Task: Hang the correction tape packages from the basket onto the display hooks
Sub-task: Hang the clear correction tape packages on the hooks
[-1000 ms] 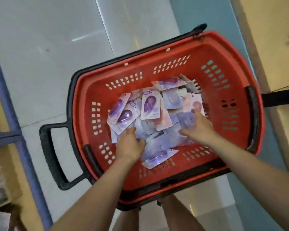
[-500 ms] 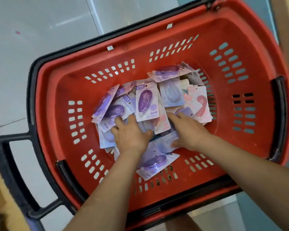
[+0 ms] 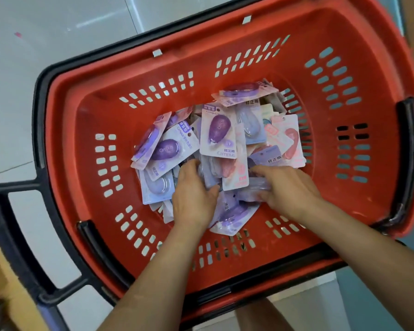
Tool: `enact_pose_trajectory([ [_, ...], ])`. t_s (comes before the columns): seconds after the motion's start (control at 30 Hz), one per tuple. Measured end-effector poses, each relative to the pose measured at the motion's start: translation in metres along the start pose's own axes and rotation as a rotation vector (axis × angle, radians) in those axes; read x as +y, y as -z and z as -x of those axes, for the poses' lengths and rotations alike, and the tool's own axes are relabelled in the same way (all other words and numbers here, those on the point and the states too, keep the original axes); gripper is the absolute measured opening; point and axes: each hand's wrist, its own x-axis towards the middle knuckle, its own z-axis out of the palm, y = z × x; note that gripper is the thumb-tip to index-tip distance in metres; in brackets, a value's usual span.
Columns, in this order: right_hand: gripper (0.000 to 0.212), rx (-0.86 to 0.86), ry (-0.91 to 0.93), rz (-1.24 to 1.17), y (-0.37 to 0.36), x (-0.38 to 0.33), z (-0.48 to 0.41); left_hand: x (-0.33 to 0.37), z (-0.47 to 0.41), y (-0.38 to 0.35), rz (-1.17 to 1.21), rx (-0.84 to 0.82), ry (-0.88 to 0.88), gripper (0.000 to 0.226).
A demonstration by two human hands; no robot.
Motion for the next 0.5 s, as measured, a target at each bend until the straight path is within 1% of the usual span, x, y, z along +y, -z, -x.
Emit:
enact_pose_trajectory([
  [0.03,0.04,-0.009,-0.016,0.026,0.002,0.001,0.0,0.0,0.0,-0.002,0.009,0.0,0.012,0.062],
  [0.1,0.036,-0.055,-0.005,0.158,0.002,0.0,-0.003,-0.002,-0.008,-0.006,0.047,0.0,0.072,0.066],
  [0.17,0.036,-0.118,-0.006,0.235,-0.003,-0.006,-0.009,-0.002,-0.02,-0.006,0.013,-0.036,0.133,0.067],
  [0.23,0.043,-0.171,-0.031,0.204,-0.011,-0.012,-0.015,-0.004,-0.03,-0.001,-0.032,-0.089,0.15,0.059],
  [0.33,0.046,-0.183,-0.085,0.102,-0.008,-0.015,-0.016,-0.001,-0.03,0.015,-0.071,-0.138,0.168,0.048],
  [0.37,0.045,-0.186,-0.112,0.076,-0.002,-0.012,-0.013,0.001,-0.027,0.023,-0.088,-0.143,0.174,0.045],
  [0.43,0.034,-0.174,-0.182,0.018,0.018,0.001,-0.004,0.003,-0.018,0.039,-0.1,-0.158,0.183,0.04],
  [0.47,0.031,-0.15,-0.224,-0.034,0.03,0.009,0.002,0.004,-0.012,0.048,-0.103,-0.169,0.186,0.038],
  [0.5,0.032,-0.118,-0.266,-0.104,0.042,0.018,0.009,0.005,-0.004,0.058,-0.103,-0.178,0.188,0.037],
])
